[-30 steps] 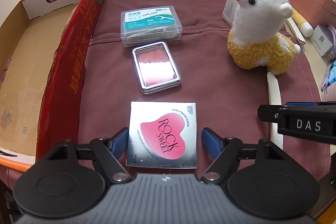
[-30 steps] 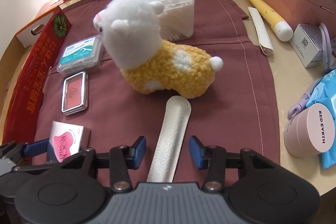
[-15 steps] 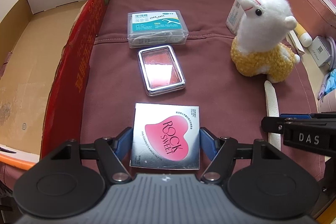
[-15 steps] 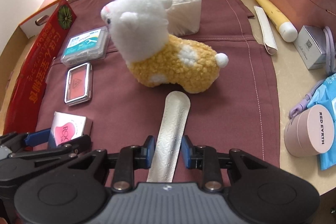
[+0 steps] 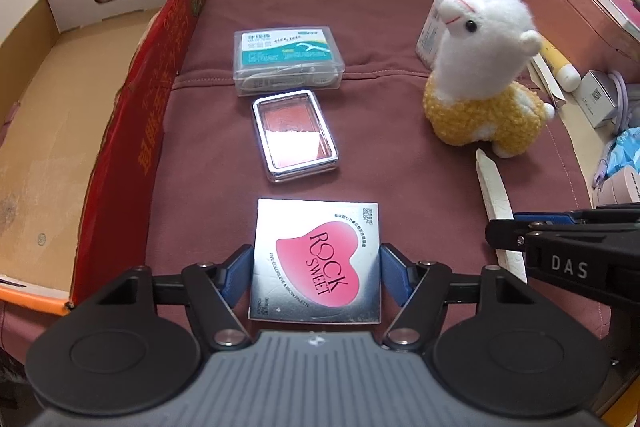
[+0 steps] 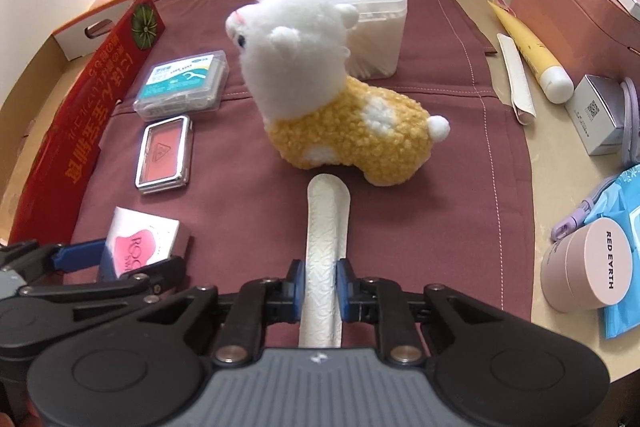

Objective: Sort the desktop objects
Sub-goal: 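Close the left gripper on the ROCK SWEET box while the right gripper grasps the white tube, then lift the ROCK SWEET box and white tube and carry both over the cardboard box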

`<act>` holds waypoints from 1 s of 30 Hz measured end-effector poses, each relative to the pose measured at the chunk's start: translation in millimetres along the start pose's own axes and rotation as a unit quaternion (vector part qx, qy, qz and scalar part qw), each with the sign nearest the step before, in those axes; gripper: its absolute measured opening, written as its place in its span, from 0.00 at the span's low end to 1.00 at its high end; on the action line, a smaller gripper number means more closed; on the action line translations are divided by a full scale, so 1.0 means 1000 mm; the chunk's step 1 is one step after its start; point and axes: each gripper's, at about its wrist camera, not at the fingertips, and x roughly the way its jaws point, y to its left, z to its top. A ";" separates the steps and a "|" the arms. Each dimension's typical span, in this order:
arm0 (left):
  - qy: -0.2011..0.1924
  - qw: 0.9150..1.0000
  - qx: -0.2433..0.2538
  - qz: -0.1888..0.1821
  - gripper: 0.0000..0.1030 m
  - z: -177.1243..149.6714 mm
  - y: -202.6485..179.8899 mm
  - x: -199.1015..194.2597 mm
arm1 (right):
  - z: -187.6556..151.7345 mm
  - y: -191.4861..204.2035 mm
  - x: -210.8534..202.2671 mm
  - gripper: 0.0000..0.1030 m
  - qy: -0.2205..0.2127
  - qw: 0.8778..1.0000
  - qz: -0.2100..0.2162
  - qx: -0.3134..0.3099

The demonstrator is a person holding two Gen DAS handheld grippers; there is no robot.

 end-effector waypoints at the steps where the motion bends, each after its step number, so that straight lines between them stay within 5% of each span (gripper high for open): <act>1: -0.002 1.000 0.002 0.000 0.66 -0.001 -0.001 -0.001 | 0.000 -0.001 0.000 0.15 -0.001 1.000 0.002 0.002; 30: -0.031 0.999 0.006 -0.030 0.66 -0.002 -0.002 -0.037 | -0.008 0.002 -0.041 0.13 -0.056 0.998 0.021 0.001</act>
